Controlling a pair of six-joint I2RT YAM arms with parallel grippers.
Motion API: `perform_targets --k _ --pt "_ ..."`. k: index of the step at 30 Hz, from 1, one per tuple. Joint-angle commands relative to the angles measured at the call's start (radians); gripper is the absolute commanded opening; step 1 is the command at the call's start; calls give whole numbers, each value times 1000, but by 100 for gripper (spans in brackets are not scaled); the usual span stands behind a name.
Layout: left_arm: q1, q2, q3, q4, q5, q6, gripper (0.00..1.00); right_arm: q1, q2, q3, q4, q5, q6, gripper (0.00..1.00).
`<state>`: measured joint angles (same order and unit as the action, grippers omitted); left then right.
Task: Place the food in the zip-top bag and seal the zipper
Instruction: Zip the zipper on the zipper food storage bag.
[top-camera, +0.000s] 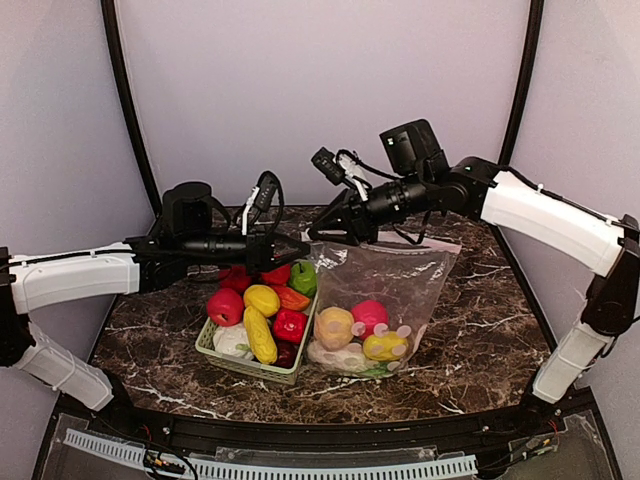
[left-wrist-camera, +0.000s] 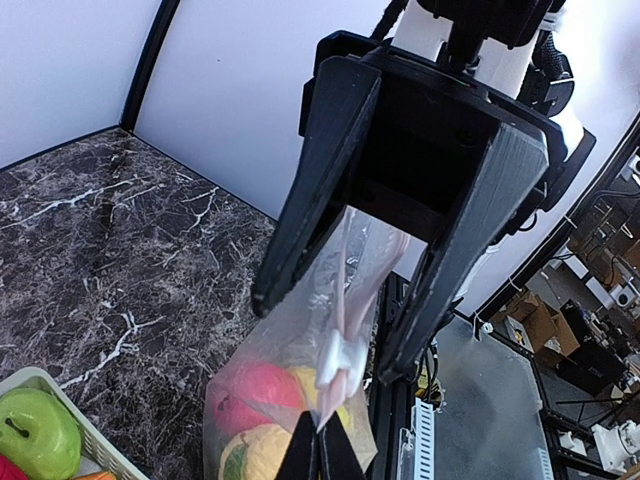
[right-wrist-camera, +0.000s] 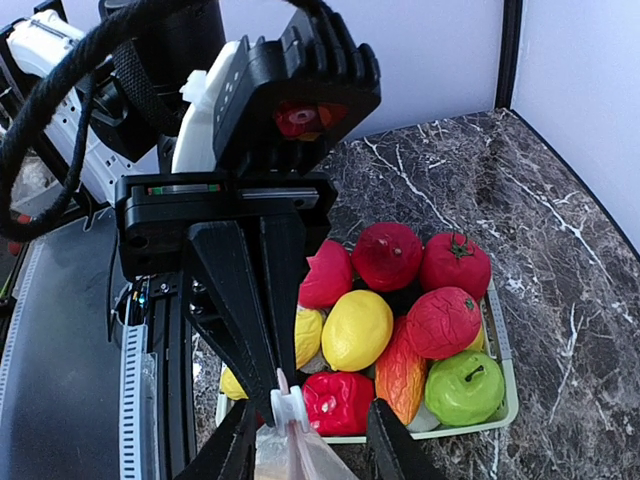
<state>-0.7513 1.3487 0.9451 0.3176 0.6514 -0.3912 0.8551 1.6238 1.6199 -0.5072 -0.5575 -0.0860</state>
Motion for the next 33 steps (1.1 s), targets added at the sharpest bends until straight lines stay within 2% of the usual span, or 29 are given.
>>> perform_targets --k 1,9,11,14,17,19,21,23,29,33 --pt "-8 7 31 -9 23 18 1 5 22 37 2 -62 -17 31" --pt "-8 11 33 -11 18 20 2 6 38 38 3 -91 -16 0" --pt "-8 15 36 -11 17 20 8 6 39 38 5 -93 -17 0" --pt "-7 23 38 -6 13 17 27 5 35 38 9 -93 -15 0" --pt "-8 37 45 6 17 10 30 5 29 36 13 -95 -13 0" --pt "-7 44 45 25 19 2 29 5 27 34 13 -95 -12 0" --pt "-8 47 41 62 22 -8 12 5 25 31 11 -92 -12 0" --pt "-8 45 31 97 16 -23 2 5 23 27 8 -86 -12 0" --pt "5 35 -5 147 -26 -63 1 4 -39 -28 -4 -20 -16 0" --pt "57 -5 -52 188 -32 -110 1 -20 -136 -106 -57 58 -16 0"
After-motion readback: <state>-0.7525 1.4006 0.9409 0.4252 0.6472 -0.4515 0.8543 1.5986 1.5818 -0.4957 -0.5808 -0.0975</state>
